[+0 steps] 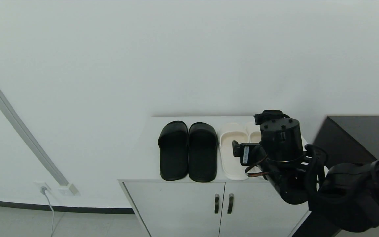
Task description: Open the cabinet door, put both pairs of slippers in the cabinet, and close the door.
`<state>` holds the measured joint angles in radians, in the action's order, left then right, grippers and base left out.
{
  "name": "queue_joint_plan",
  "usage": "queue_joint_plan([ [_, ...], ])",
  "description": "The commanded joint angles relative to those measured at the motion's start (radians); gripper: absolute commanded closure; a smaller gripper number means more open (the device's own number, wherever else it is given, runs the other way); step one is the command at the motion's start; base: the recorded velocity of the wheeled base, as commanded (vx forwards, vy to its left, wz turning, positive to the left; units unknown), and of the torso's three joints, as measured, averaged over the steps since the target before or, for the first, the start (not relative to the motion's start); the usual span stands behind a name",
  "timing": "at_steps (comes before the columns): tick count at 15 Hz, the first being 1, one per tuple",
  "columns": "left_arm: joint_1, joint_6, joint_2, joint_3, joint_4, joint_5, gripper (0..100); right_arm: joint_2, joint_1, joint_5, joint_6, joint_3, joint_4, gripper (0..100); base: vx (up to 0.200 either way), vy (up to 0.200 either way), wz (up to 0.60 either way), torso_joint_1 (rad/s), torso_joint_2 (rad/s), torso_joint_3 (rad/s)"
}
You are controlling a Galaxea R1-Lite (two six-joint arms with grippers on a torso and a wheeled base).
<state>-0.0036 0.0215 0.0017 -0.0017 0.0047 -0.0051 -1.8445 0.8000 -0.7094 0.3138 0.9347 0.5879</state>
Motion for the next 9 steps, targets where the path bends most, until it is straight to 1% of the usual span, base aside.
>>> queue_joint_plan([
  [1,0.001,0.000,0.000,0.000,0.000,-0.001,100,-0.079,-0.005,-0.009,0.001,0.038,0.000,0,0.000,0.000,0.00,0.000,0.00,0.000],
  [7,0.001,0.000,0.000,0.000,0.000,-0.001,100,-0.154,-0.070,-0.005,-0.001,0.127,0.017,0,0.000,0.000,0.00,0.000,0.00,0.000],
  [9,0.001,-0.002,0.000,0.000,0.001,-0.001,100,-0.162,-0.081,0.028,-0.004,0.136,0.017,0,0.000,0.000,0.00,0.000,0.00,0.000],
])
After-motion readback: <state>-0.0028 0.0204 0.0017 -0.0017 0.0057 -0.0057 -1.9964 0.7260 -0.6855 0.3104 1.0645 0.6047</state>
